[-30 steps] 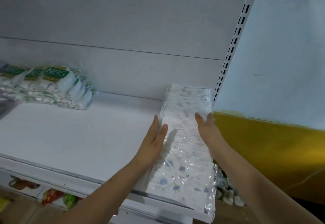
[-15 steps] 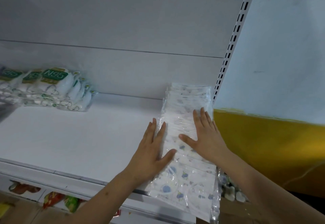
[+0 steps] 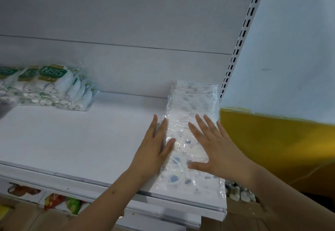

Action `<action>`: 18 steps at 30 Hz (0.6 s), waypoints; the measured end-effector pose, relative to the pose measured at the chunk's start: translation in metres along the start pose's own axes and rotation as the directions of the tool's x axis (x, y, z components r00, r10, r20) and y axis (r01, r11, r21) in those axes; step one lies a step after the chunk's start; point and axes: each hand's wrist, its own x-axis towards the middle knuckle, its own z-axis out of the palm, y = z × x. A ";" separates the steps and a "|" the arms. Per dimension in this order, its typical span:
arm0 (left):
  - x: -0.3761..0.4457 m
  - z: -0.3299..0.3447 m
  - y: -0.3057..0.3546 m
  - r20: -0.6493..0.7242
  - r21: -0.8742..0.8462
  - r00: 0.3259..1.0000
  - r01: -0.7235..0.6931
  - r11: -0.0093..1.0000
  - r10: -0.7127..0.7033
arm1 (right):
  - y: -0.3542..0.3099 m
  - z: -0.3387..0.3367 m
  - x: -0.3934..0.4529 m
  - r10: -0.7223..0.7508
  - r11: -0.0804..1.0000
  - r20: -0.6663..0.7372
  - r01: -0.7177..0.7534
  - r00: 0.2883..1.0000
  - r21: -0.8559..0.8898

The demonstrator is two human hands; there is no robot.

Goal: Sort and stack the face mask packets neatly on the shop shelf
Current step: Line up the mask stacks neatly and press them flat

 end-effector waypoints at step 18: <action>-0.007 -0.087 -0.040 -0.386 -0.202 0.894 0.161 0.966 -0.229 | -0.151 -0.120 0.202 0.173 0.575 -0.377 0.217 0.910 0.789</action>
